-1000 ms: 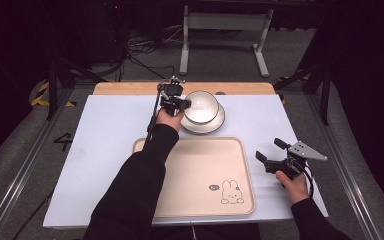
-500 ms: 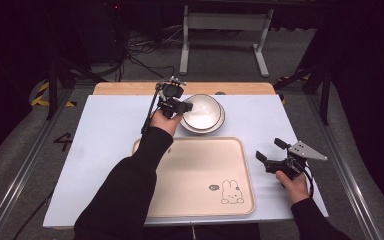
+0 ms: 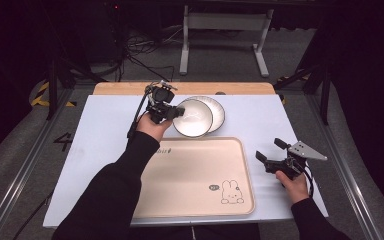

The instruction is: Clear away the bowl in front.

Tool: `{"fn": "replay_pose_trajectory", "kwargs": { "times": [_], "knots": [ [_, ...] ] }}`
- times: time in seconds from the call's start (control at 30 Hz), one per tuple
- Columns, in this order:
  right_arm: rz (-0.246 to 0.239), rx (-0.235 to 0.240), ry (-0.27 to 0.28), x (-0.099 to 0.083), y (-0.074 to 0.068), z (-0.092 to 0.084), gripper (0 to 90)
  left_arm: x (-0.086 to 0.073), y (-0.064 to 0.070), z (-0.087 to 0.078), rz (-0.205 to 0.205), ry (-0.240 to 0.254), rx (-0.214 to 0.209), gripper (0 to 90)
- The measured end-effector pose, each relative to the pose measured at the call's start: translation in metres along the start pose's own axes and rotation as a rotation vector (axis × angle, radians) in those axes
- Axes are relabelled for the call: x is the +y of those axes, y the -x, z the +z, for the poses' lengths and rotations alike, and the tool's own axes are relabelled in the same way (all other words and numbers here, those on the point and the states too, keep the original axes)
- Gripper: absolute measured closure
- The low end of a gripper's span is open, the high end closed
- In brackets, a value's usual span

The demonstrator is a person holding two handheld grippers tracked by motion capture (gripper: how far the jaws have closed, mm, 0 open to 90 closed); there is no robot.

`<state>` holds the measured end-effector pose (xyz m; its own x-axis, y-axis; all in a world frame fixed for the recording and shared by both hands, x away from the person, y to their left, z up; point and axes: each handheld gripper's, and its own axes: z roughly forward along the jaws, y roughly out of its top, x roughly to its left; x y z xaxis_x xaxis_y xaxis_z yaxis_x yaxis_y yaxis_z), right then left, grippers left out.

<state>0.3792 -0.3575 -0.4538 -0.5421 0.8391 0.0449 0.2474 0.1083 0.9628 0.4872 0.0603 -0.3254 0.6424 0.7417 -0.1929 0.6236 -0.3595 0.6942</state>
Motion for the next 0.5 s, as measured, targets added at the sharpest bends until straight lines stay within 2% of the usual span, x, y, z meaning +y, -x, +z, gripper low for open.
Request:
{"fn": "replay_pose_trajectory", "kwargs": {
  "times": [0.27,0.5],
  "knots": [
    [-0.002,-0.001,0.000,0.000,0.000,0.000,4.3,-0.006,0.000,-0.012,0.033,-0.007,0.001,82.0],
    [-0.002,-0.001,0.000,0.000,0.000,0.000,4.3,-0.014,0.005,-0.018,0.074,-0.036,-0.030,82.0]
  ]
}}
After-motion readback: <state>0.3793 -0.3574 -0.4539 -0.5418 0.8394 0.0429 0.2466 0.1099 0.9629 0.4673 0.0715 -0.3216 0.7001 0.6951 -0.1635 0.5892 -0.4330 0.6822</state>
